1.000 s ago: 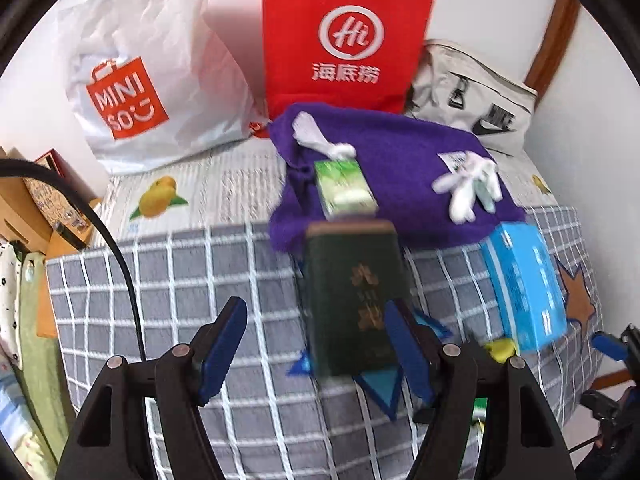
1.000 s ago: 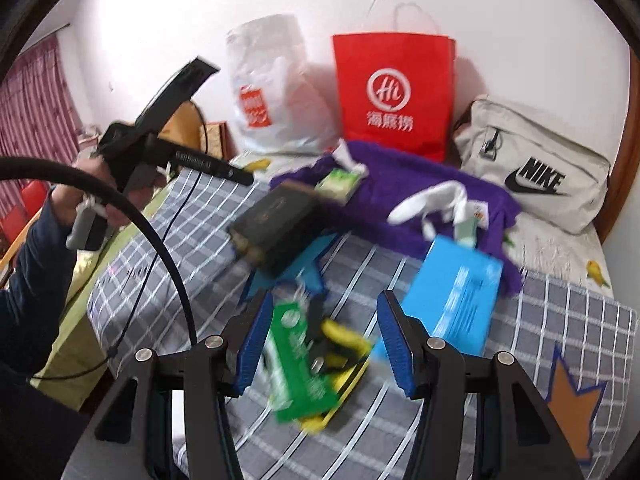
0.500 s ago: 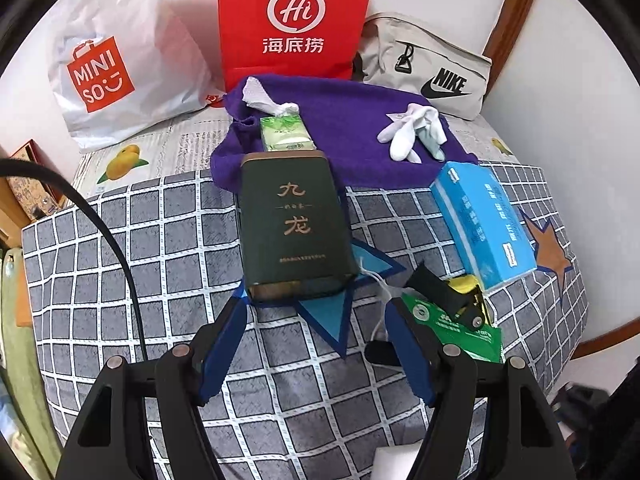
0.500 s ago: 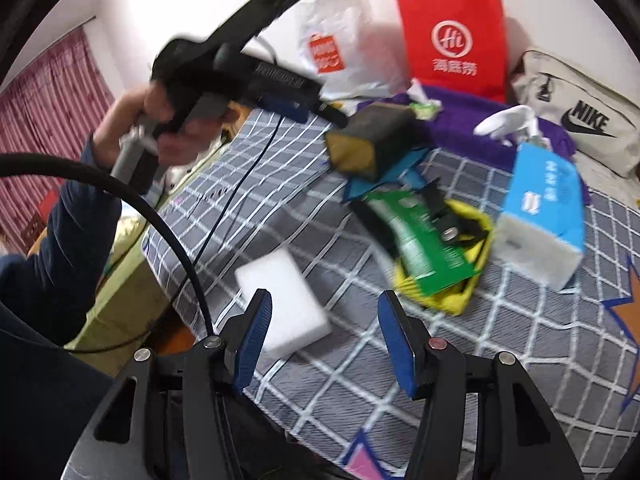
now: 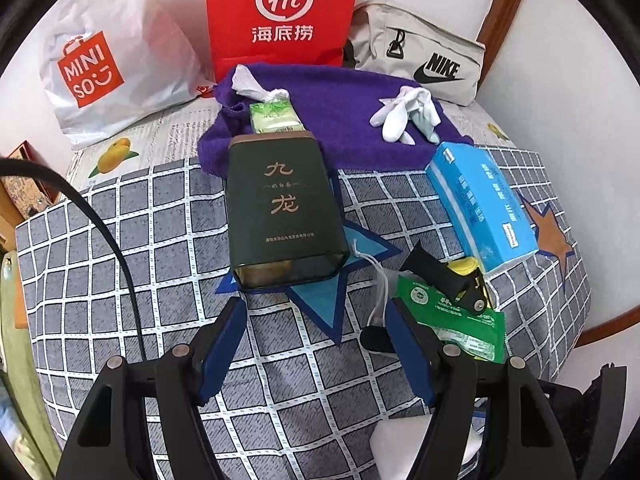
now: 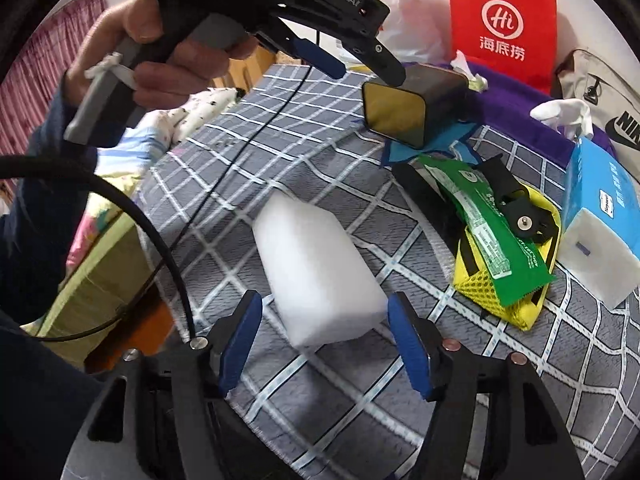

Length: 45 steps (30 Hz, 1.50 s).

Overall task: Organize soft objects
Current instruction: 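Move the right tool to the white foam block and close on it, then lift the white foam block with the right tool while the left tool approaches the yellow mesh bag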

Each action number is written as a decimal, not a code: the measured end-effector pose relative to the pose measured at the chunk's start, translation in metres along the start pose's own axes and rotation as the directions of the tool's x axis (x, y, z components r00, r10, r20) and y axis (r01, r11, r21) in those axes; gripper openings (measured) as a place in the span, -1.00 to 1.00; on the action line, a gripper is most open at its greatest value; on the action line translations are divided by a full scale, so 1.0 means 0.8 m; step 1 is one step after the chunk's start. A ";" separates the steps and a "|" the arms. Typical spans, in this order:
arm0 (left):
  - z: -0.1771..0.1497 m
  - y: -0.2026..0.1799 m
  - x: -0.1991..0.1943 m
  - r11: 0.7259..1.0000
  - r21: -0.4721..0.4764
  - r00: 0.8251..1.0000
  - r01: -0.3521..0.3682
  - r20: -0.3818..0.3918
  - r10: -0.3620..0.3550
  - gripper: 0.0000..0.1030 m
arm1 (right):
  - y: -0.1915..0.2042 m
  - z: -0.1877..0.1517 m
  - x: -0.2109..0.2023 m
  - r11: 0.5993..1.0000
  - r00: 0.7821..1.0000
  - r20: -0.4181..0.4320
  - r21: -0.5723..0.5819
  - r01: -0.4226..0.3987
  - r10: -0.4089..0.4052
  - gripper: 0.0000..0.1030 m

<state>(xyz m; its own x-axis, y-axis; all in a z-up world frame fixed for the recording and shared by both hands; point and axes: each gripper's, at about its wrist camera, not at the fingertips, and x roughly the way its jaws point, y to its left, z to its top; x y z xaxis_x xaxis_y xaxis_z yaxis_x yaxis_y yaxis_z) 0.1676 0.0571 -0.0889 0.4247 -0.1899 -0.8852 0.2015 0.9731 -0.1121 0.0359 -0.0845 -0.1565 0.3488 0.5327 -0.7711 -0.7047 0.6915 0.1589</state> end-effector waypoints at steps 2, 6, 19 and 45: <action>0.002 0.000 0.005 1.000 -0.002 1.000 0.000 -0.009 0.000 0.36 | -0.003 0.002 0.007 1.000 1.000 -0.003 0.001 0.003 -0.003 0.28; 0.005 0.000 0.012 1.000 0.001 1.000 0.000 -0.019 0.000 0.36 | -0.018 0.007 0.014 0.998 1.000 0.016 0.056 -0.022 0.021 0.27; 0.001 -0.005 0.022 0.999 0.011 0.999 0.046 -0.029 -0.045 0.36 | -0.033 0.020 -0.007 0.998 0.991 0.129 0.054 -0.042 0.035 -0.12; 0.014 -0.115 0.064 0.986 0.070 0.986 0.152 -0.081 -0.146 0.36 | -0.145 -0.071 -0.142 0.930 0.958 0.190 0.339 0.140 -0.213 -0.12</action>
<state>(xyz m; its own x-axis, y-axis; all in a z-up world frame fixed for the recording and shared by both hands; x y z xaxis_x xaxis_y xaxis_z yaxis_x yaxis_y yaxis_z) 0.1806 -0.0439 -0.1191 0.3178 -0.3188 -0.8930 0.3253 0.9213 -0.2131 0.0428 -0.2533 -0.1225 0.6018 0.4555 -0.6560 -0.3971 0.8833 0.2491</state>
